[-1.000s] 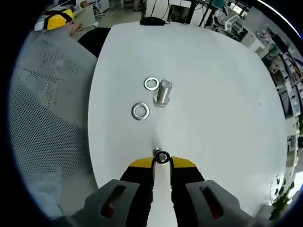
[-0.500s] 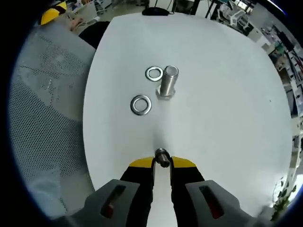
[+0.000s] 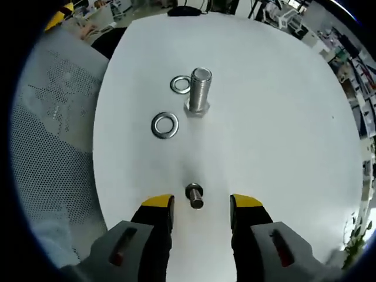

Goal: Place the washer onto the threaded stud by aligning its center hole with the stud, sliding it down to the base, and recovering from edge contact or off-axis alignment until the washer reaches the visible bottom stop.

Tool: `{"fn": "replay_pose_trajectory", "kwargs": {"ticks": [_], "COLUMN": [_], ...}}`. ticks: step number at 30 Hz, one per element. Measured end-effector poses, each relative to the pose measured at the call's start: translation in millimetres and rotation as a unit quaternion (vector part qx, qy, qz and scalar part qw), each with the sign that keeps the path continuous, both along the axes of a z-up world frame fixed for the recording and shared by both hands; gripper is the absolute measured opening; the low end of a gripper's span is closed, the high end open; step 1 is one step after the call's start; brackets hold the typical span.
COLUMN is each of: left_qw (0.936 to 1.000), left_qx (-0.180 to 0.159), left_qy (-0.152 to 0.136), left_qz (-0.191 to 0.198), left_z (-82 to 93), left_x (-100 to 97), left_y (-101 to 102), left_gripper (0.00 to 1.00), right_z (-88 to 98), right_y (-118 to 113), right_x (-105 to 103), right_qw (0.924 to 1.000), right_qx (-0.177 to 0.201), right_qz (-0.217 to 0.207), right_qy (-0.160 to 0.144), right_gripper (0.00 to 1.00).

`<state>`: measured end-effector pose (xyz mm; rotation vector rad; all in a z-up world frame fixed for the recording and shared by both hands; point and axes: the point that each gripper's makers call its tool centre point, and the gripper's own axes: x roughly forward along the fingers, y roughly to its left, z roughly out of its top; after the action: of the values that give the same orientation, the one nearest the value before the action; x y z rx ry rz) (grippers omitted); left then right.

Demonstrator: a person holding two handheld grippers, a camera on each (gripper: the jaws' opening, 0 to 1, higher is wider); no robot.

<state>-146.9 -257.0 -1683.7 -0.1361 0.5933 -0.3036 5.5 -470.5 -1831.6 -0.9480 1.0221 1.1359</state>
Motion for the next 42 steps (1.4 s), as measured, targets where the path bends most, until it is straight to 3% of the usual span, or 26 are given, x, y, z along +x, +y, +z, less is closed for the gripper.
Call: {"fn": "replay_pose_trajectory", "kwargs": {"ticks": [5, 9, 17, 20, 22, 25, 28, 30, 35, 37, 38, 42], "left_qw": [1.0, 1.0, 0.9999, 0.9999, 0.9999, 0.9995, 0.9999, 0.9998, 0.9994, 0.9989, 0.9983, 0.9975], "left_qx": [0.0, -0.003, -0.005, -0.008, -0.01, 0.01, 0.001, 0.002, 0.002, -0.001, -0.016, -0.015], "left_qy": [0.0, -0.002, -0.005, -0.009, -0.01, 0.023, -0.002, 0.006, -0.004, -0.01, -0.027, -0.032], "left_qz": [-0.003, -0.006, -0.008, -0.011, -0.002, -0.02, -0.016, -0.021, -0.034, -0.045, -0.049, -0.062], "left_z": [0.0, 0.9, 2.0, 3.3, 3.6, -7.1, 0.6, -1.4, 1.2, 3.2, 9.5, 10.8], "left_x": [-0.4, -0.2, -0.4, -0.1, 1.5, -2.8, 0.3, -2.0, -1.9, -2.7, -1.4, -2.7], "left_y": [-0.6, -1.5, -2.6, -3.7, -1.8, -3.9, -3.7, -5.3, -9.1, -12.6, -16.1, -19.2], "left_gripper": [0.04, 0.04, 0.04, 0.03, 0.03, 0.06, 0.06, 0.06, 0.06, 0.07, 0.07, 0.08], "right_z": [18.9, 45.3, 98.6, 118.6, 133.0, 153.7, 172.0, 182.6, 187.3, 186.6, 186.1, 185.3], "right_y": [-12.7, -18.2, -35.5, -37.7, -38.2, -39.0, -42.7, -46.0, -68.6, -75.6, -78.2, -86.7], "right_x": [-2.0, -5.5, -23.0, -32.4, -37.9, -48.7, -61.7, -70.8, -85.3, -92.8, -99.9, -116.4], "right_qw": [0.9997, 0.9977, 0.9883, 0.9807, 0.9743, 0.9611, 0.9418, 0.9246, 0.8941, 0.8918, 0.891, 0.8763], "right_qx": [0.013, 0.049, 0.114, 0.15, 0.178, 0.225, 0.276, 0.313, 0.351, 0.348, 0.346, 0.352], "right_qz": [-0.02, -0.046, -0.097, -0.119, -0.129, -0.149, -0.183, -0.21, -0.273, -0.281, -0.284, -0.31], "right_qy": [0.0, -0.01, -0.031, -0.037, -0.049, -0.058, -0.058, -0.058, -0.056, -0.068, -0.076, -0.112], "right_gripper": [0.44, 0.45, 0.45, 0.45, 0.45, 0.45, 0.45, 0.45, 0.45, 0.44, 0.44, 0.44]}}
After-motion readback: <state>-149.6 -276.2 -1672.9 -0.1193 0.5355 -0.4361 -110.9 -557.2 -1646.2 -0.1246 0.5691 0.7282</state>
